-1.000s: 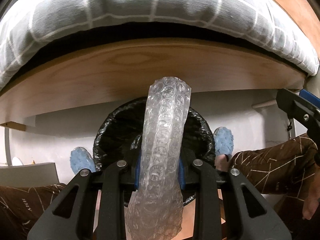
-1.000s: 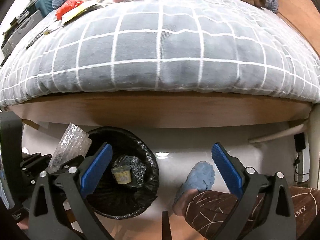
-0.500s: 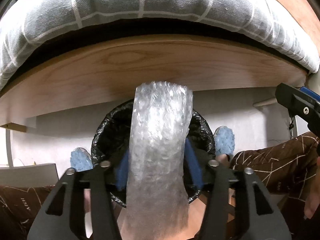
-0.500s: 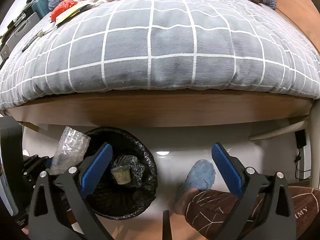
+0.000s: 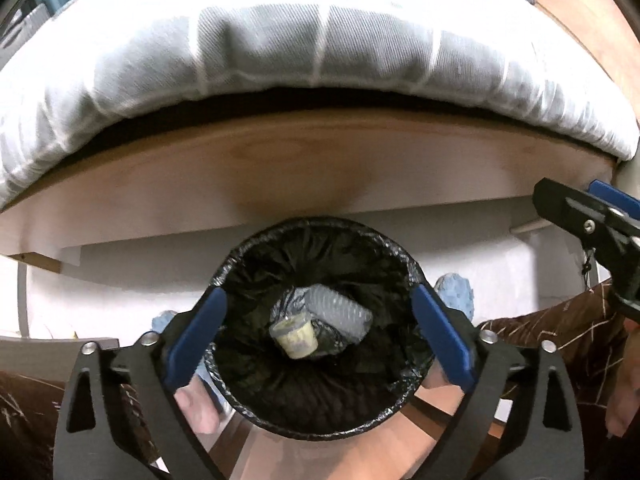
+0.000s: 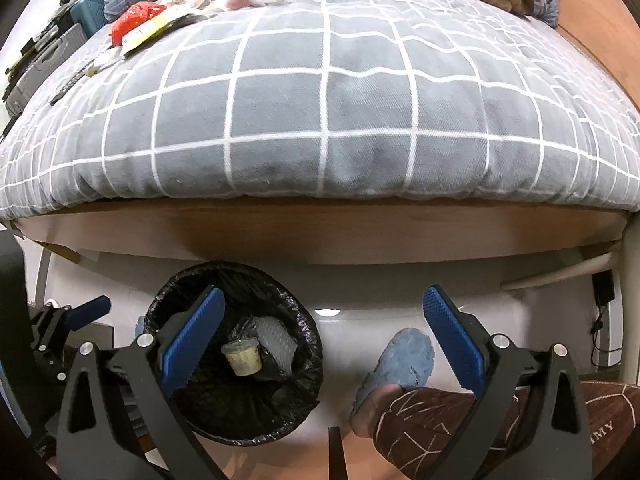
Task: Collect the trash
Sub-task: 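Raise both tools from the bin back toward the trash on the bed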
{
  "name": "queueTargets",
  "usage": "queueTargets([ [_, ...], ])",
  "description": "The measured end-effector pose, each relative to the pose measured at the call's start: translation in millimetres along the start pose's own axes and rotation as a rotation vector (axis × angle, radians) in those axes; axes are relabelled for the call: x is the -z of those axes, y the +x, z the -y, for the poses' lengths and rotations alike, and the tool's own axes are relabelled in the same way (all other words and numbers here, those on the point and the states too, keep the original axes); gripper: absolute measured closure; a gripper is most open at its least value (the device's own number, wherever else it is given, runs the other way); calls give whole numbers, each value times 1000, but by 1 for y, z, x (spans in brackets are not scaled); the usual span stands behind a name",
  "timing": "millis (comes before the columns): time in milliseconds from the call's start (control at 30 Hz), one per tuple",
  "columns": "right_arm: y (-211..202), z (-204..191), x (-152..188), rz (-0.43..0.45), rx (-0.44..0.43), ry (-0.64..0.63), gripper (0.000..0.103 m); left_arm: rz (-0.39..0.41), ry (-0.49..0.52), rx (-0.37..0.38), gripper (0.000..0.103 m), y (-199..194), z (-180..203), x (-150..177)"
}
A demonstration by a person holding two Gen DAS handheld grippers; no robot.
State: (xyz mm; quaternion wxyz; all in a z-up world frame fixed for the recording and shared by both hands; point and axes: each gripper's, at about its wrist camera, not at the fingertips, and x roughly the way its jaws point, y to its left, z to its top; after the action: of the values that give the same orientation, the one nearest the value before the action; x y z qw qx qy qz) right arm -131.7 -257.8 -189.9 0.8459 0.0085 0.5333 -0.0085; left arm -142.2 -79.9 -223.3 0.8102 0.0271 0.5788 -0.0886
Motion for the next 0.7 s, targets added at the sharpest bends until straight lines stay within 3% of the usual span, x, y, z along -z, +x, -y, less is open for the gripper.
queueTargets([
  [700,-45,-24,-23,103,-22,-45,7,158,-97,-41,6,-82,-50,-6],
])
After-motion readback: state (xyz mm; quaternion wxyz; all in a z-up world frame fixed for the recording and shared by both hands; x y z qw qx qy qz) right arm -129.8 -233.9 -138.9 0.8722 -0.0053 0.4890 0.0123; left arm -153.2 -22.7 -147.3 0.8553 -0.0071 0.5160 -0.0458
